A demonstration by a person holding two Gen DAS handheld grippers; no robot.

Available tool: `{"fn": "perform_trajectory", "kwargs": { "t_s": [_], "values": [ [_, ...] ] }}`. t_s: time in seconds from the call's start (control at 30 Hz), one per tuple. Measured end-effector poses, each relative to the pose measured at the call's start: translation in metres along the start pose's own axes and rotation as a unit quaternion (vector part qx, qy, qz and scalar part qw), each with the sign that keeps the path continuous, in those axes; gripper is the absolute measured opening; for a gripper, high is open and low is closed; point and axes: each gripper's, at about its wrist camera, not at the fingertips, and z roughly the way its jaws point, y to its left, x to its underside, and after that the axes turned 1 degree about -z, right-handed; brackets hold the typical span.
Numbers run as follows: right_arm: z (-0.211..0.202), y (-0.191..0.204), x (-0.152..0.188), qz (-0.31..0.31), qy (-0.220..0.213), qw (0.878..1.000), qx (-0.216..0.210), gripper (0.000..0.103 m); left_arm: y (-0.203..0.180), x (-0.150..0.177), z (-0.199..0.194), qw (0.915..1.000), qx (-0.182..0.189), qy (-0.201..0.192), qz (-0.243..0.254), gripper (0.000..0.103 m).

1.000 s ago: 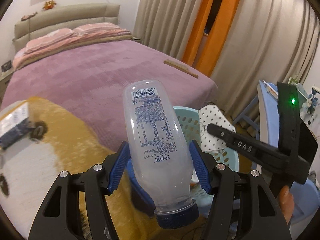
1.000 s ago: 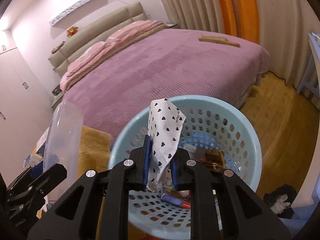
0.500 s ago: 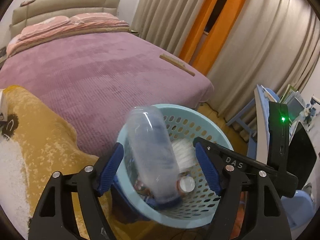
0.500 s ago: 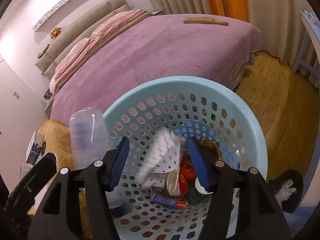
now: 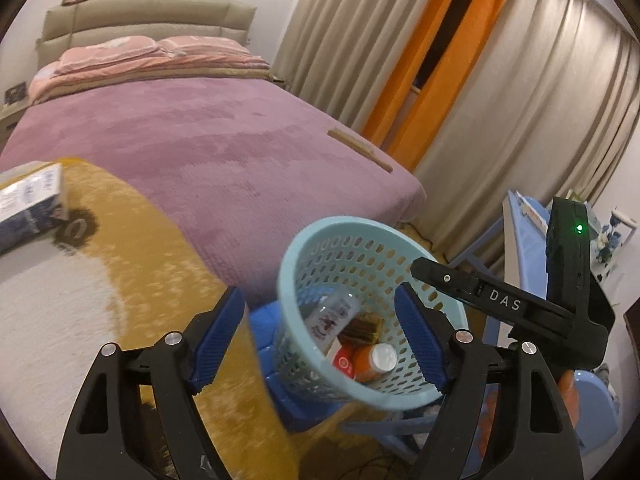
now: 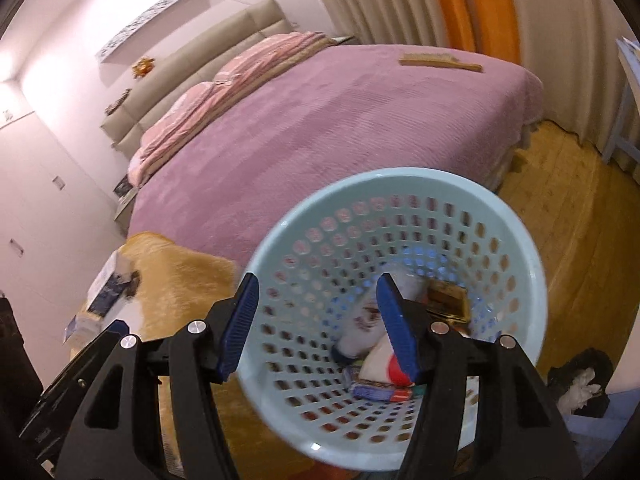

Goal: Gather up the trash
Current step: 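Move both open tools back to the white milk cartons on the rug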

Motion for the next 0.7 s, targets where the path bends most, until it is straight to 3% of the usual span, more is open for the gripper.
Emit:
{"fn": "perform_trajectory", "kwargs": {
  "t_s": [0.2,0.37,0.7],
  "values": [
    [-0.009,0.052,0.007,-0.048,-0.004,0.998,-0.027,0.058,0.023,0.0,-0.047,0.9992,-0.014,-0.036,-0.006,0.076],
    [0.0,0.104,0.019,-0.082,0.004,0.995,-0.062,0.065,0.051,0.001,-0.085,0.9967,-0.047,-0.065,-0.012,0.08],
    [0.037,0.2,0.045,-0.153,0.045,0.982,-0.1,0.066,0.16,0.007,-0.154,0.9822,-0.137,-0.1,-0.08,0.08]
  ]
}}
